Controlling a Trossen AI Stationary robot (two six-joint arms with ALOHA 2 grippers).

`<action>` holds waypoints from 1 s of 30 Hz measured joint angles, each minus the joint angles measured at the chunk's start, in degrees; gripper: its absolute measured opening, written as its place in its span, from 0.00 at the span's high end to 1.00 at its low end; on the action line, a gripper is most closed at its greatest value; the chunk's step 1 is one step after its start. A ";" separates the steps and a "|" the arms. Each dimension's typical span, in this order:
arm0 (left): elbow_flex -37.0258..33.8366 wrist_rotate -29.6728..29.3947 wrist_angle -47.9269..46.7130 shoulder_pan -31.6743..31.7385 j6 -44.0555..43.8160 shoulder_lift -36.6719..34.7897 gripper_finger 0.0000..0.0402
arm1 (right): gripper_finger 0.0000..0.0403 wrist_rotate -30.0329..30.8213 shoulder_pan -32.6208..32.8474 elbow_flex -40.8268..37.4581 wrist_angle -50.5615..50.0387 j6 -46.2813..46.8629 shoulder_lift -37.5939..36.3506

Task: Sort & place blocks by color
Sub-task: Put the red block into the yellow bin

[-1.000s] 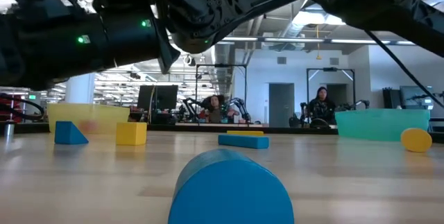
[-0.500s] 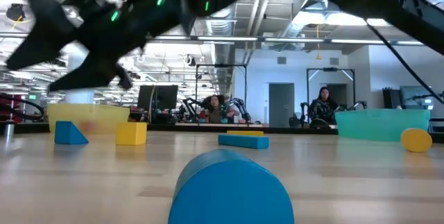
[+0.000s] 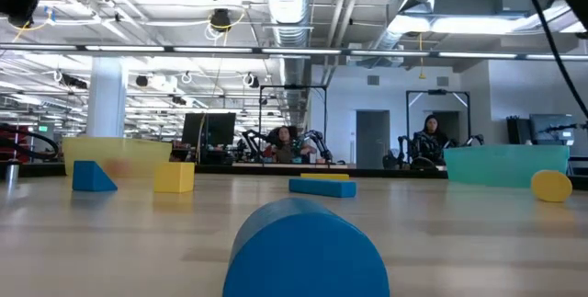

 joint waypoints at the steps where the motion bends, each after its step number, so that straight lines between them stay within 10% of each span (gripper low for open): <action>1: -0.89 2.00 1.69 0.00 -2.84 0.90 0.41 | 0.67 0.12 0.21 0.00 -2.02 2.05 -1.06; 18: 2.83 24.23 17.50 -0.20 -12.02 24.62 0.37 | 0.52 -1.57 7.56 -0.02 -17.12 24.20 -1.02; 30: 5.34 26.34 23.62 -0.76 -10.28 30.02 0.43 | 0.50 3.96 11.27 -0.02 -28.91 31.67 -0.97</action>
